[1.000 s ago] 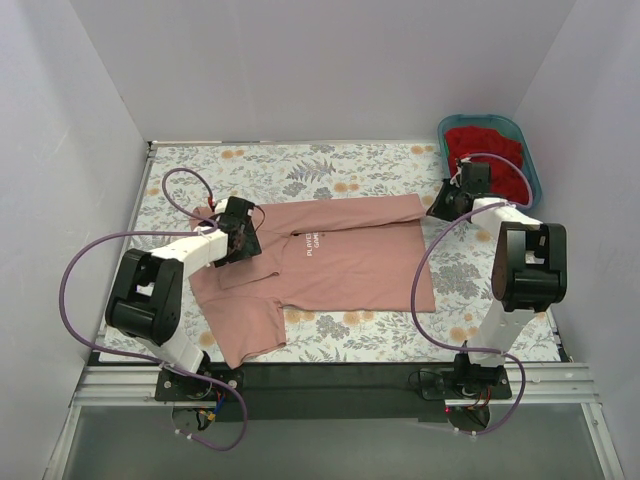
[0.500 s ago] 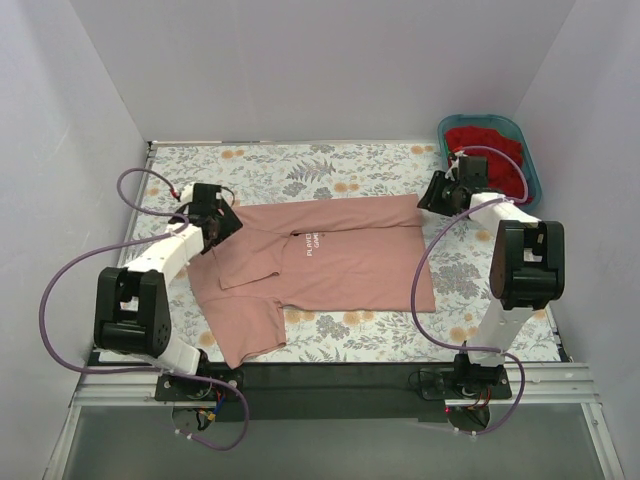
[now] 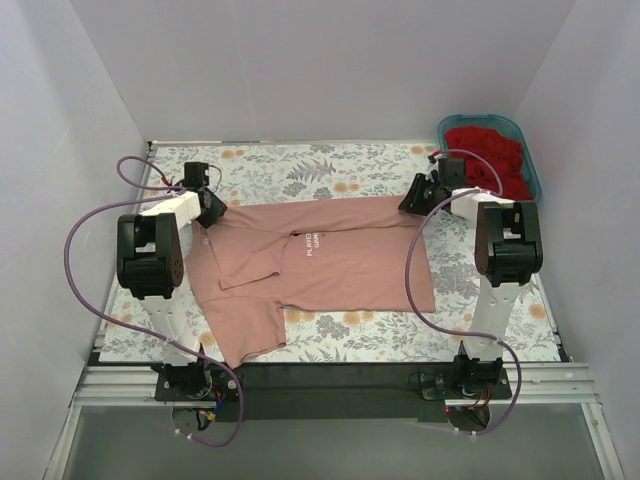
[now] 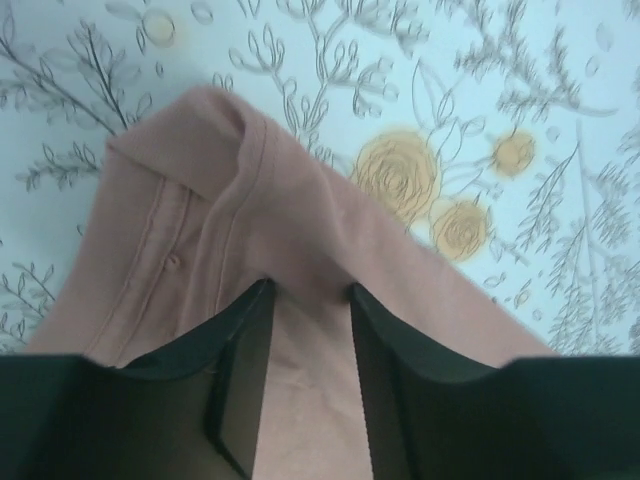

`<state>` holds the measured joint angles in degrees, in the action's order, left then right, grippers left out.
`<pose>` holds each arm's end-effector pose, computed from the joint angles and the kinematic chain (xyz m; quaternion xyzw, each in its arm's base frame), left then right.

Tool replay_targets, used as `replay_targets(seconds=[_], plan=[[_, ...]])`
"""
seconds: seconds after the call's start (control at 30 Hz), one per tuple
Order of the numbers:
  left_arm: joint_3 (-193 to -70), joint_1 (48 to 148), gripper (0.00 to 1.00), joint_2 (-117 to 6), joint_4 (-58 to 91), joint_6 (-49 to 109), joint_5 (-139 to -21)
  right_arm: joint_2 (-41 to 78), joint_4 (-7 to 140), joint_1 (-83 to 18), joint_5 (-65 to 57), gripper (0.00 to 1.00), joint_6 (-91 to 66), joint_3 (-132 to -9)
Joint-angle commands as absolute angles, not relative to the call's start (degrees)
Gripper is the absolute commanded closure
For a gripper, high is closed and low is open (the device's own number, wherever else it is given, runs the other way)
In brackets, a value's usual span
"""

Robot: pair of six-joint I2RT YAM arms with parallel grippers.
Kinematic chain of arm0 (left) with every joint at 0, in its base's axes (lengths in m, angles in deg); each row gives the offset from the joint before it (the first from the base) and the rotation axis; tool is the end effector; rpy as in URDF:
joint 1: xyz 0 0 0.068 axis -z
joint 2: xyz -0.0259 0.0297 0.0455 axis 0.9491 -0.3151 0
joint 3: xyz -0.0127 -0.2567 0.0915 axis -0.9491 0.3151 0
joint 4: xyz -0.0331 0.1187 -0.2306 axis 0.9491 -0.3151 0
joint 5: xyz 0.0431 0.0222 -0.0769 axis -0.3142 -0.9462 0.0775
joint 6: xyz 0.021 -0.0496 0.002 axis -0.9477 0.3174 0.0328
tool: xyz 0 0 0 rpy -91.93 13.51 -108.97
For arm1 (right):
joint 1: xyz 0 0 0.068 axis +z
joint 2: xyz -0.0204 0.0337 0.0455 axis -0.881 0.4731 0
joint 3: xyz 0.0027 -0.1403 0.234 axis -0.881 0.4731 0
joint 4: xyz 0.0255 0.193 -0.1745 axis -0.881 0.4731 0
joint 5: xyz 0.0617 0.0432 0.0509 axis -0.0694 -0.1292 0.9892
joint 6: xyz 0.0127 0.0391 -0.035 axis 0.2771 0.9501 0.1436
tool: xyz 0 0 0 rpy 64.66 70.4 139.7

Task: Fold and stack the t-shirts
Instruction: Fold the tshirt

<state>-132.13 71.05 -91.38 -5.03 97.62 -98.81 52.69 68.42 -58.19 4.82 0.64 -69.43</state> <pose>0.4019 0.0107 0.1578 -0.6370 0.7170 -0.1016 0.2641 0.4339 0.0374 0.1638 0.0746 0.9070 0.2112 0.3567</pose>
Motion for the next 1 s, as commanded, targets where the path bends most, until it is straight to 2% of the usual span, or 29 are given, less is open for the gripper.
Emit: replay_targets(seconds=[0.0,0.2,0.4,0.5,0.53,0.57,0.63,0.67,0.73,0.8,0.97], plan=[[-134.81,68.74,0.66,-92.48,-8.34,99.87,-100.59,55.9,66.51,-58.34,4.15,0.59,1.42,-73.28],[-134.02,64.34,0.73,-94.33,-12.48,102.6,-101.31,61.25,66.51,-59.22,0.2,0.59,4.06,-76.27],[-138.94,63.99,0.69,-97.58,-12.39,101.9,-96.03,64.08,67.47,-59.83,-0.07,0.53,3.1,-83.64],[-140.35,63.99,0.59,-95.13,-12.31,101.81,-95.23,61.71,70.2,-59.74,0.02,0.49,1.25,-86.55],[-140.44,64.07,0.5,-92.51,-12.31,101.29,-95.67,60.75,71.16,-59.74,0.02,0.47,0.03,-86.73],[-140.44,63.99,0.46,-91.01,-12.65,100.94,-96.02,58.3,71.78,-59.57,-0.16,0.44,-0.59,-86.91],[-140.09,64.16,0.4,-85.75,-13.44,99.88,-97.16,55.65,73.1,-59.39,0.28,0.42,-1.65,-86.13],[-139.13,64.42,0.35,-83.8,-14.06,98.14,-99.52,52.33,74.15,-59.13,1.06,0.41,-2.18,-85.08],[-137.11,65.65,0.31,-76.89,-16.69,97.07,-104.08,48.1,74.33,-58.43,2.3,0.37,-2.44,-79.22],[-131.49,66.09,0.21,-71.51,-18.88,97.24,-107.01,40.99,74.59,-56.59,0.21,0.31,-2.71,-74.02],[-119.8,67.15,0.19,-56.29,-26.09,100.57,-106.05,27.37,78.1,-52.02,-4.54,0.28,-2.53,-60.47]])
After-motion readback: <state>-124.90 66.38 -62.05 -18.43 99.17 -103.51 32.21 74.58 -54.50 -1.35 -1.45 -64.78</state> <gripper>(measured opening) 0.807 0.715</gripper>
